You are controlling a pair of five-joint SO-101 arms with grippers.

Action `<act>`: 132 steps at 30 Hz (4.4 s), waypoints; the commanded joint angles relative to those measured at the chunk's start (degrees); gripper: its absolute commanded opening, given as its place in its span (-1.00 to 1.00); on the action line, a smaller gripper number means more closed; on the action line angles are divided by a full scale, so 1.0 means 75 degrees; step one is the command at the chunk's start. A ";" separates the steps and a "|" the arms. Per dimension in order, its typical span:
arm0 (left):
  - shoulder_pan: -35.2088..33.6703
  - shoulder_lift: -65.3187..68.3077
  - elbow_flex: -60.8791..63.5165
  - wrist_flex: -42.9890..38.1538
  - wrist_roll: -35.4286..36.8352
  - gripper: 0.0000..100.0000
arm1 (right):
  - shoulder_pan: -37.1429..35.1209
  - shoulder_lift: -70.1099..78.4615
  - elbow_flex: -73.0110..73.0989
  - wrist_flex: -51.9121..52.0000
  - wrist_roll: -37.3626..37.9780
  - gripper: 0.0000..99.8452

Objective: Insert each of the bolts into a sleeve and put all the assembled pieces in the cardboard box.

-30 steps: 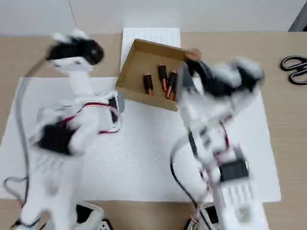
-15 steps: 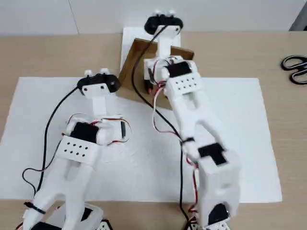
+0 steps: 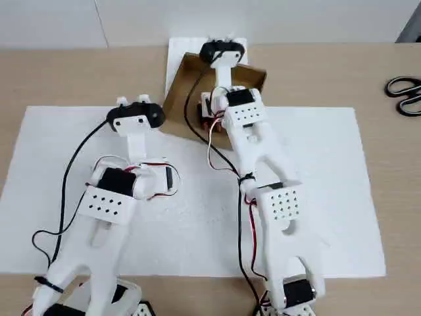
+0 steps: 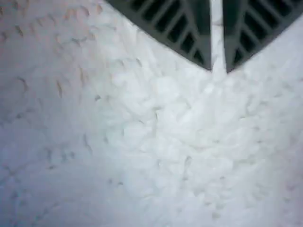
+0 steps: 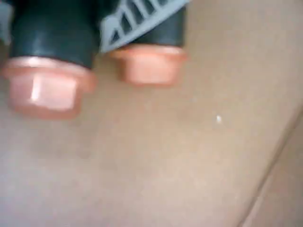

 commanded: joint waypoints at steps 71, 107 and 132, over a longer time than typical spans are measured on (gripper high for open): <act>-0.0082 -0.0012 0.3475 -0.1594 0.0211 -0.99 | 0.0100 -2.1316 1.9294 0.0451 0.0176 -0.99; -0.0082 -0.0012 0.3475 -0.1594 0.0211 -0.99 | 0.0100 -2.1316 1.9294 0.0451 0.0176 -0.99; -0.0082 -0.0012 0.3475 -0.1594 0.0211 -0.99 | 0.0100 -2.1316 1.9294 0.0451 0.0176 -0.99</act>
